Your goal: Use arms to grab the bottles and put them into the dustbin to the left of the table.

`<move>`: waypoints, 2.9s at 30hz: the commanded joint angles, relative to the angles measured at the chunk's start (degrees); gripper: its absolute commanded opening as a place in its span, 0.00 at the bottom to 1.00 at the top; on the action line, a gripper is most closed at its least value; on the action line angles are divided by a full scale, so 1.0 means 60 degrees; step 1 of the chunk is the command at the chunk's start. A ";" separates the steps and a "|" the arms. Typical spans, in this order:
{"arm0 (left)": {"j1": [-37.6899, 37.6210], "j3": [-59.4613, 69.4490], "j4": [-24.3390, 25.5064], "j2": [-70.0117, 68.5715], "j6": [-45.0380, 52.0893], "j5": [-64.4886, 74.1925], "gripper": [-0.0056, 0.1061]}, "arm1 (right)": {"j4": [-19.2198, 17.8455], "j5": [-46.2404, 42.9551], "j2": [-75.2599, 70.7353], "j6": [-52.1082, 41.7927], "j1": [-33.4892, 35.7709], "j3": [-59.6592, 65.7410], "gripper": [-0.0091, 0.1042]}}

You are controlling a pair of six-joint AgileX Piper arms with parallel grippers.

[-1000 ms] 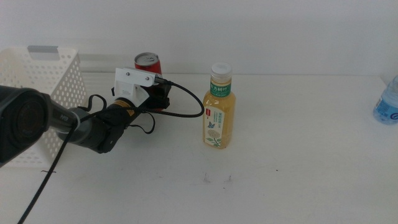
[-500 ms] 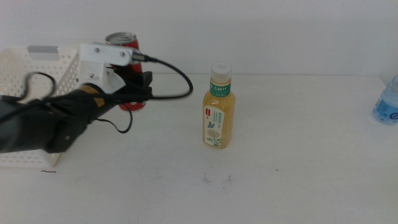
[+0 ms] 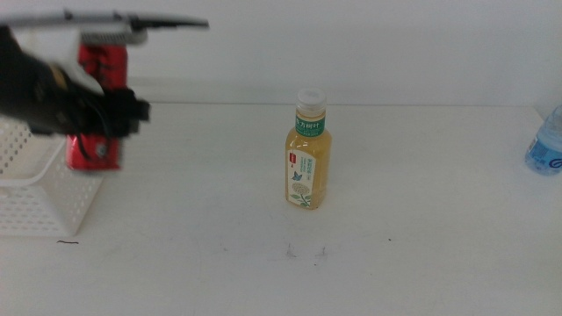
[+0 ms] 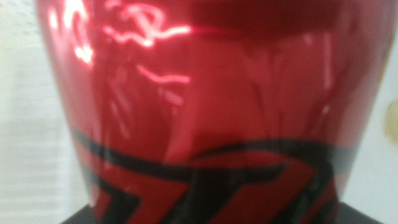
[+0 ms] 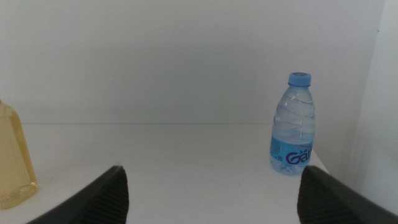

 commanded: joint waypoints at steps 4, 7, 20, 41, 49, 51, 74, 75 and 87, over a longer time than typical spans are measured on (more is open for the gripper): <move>0.1489 -0.3214 -0.1166 0.1239 0.2826 0.3399 0.03 | -0.0015 -0.0090 -0.0044 -0.0048 -0.0036 0.0039 0.89; 0.2423 -0.4536 -0.1222 0.2126 0.3226 0.4259 0.03 | -0.0015 -0.0090 -0.0044 -0.0048 -0.0036 0.0039 0.89; 0.4278 -0.5857 -0.1458 0.4644 0.4744 0.4127 0.03 | -0.0015 -0.0090 -0.0044 -0.0048 -0.0036 0.0039 0.89; 0.4260 -0.5857 -0.1388 0.6774 0.4954 0.2721 0.50 | -0.0015 -0.0090 -0.0044 -0.0048 -0.0036 0.0039 0.89; 0.4122 -0.5857 -0.1297 0.6225 0.4243 0.3776 0.89 | -0.0015 -0.0090 -0.0044 -0.0048 -0.0036 0.0039 0.89; 0.3962 -0.5857 -0.1222 0.5672 0.3940 0.3912 0.89 | -0.0015 -0.0090 -0.0044 -0.0048 -0.0036 0.0039 0.89; -0.4217 0.9372 -0.1448 -0.1899 0.2814 -1.5711 0.89 | -0.0015 -0.0090 -0.0044 -0.0048 -0.0036 0.0039 0.89; -0.4283 0.9530 -0.1520 -0.1690 0.2668 -1.5874 0.89 | -0.0015 -0.0090 -0.0044 -0.0048 -0.0036 0.0039 0.89; -0.4276 0.9040 -0.1396 -0.0843 0.1697 -1.5154 0.89 | -0.0015 -0.0090 -0.0044 -0.0048 -0.0036 0.0039 0.89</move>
